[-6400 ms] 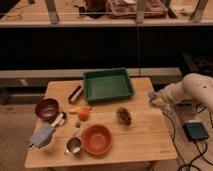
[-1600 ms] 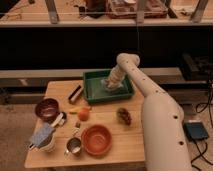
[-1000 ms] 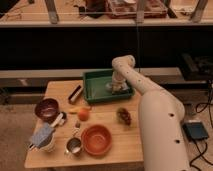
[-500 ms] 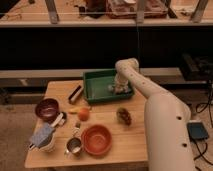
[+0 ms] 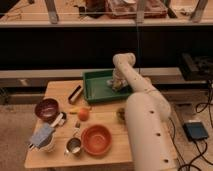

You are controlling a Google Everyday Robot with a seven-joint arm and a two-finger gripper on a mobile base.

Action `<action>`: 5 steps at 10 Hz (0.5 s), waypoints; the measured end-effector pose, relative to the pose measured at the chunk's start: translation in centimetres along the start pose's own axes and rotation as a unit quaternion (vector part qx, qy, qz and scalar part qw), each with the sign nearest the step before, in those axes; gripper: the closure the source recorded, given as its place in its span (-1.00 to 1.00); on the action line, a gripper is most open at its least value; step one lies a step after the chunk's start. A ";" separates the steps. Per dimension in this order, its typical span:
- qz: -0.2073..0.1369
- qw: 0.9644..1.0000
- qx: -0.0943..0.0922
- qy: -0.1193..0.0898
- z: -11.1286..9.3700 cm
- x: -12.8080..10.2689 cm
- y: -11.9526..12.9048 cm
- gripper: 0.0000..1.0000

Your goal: Wipe tray with towel

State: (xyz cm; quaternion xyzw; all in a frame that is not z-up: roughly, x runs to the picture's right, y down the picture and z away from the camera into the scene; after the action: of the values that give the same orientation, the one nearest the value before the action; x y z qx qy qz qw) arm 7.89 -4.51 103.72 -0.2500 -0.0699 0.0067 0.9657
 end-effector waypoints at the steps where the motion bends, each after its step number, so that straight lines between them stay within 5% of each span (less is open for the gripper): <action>1: -0.004 1.000 0.001 0.002 0.3 -0.2 -0.6 1.00; 5: -0.019 1.000 -0.001 -0.011 0.8 -1.2 -1.3 1.00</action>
State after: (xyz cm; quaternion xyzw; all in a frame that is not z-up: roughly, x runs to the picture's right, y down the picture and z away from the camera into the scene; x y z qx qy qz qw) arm 6.56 -5.28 104.87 -0.2495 -0.0858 -0.0092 0.9645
